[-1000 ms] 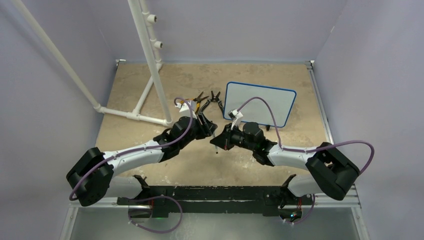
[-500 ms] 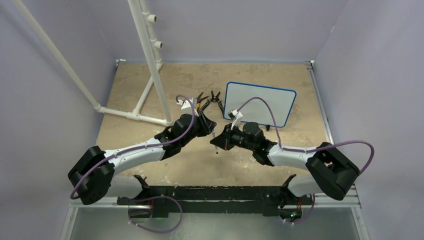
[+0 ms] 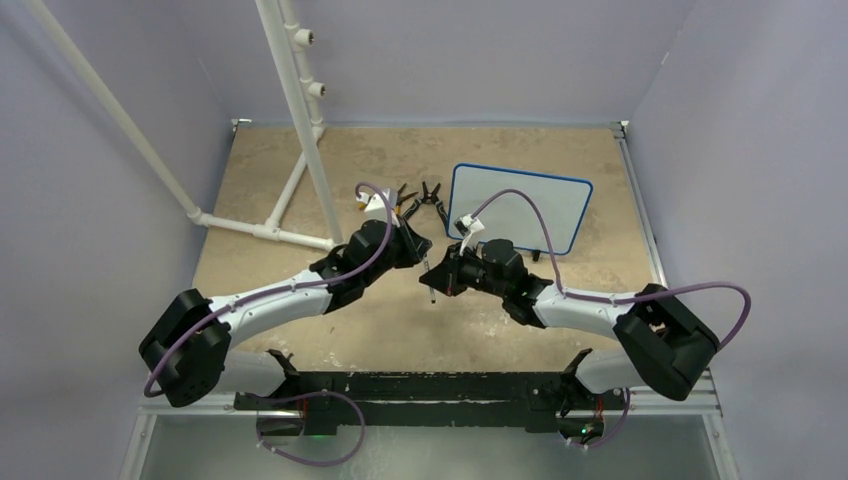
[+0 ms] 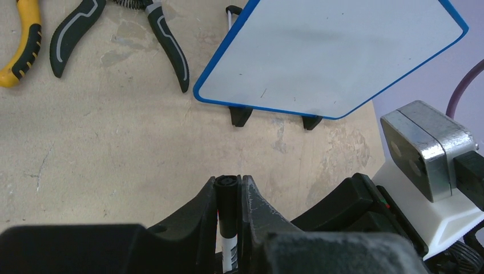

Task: Write a sentence on the whiteboard
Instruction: Open the whiteboard marker at the center of the board.

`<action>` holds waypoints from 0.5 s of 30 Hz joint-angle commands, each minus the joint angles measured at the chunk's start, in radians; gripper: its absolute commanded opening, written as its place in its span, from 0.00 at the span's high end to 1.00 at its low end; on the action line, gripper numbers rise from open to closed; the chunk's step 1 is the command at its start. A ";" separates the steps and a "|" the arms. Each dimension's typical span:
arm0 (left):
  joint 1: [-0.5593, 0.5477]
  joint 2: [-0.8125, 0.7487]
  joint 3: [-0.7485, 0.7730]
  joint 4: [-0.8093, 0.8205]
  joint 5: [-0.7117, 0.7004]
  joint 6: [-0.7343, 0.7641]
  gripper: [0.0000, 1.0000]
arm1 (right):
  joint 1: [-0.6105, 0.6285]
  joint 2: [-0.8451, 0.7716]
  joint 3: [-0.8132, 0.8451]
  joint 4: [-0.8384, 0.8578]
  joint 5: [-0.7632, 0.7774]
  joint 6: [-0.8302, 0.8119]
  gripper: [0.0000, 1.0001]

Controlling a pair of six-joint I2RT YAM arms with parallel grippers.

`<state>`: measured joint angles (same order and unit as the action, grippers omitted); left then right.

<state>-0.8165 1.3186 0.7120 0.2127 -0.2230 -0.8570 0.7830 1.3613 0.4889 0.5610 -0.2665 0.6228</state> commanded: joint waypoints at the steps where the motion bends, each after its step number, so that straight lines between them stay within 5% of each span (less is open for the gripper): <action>1: 0.063 -0.022 0.073 0.060 -0.070 0.061 1.00 | 0.033 -0.014 0.013 -0.110 -0.009 -0.016 1.00; 15: 0.110 -0.052 0.093 0.098 -0.187 0.102 1.00 | 0.054 -0.025 -0.015 -0.131 -0.010 0.031 1.00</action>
<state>-0.7753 1.3140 0.7357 0.1925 -0.1791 -0.8185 0.8047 1.3594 0.5011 0.5629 -0.2077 0.6392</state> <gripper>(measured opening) 0.123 0.057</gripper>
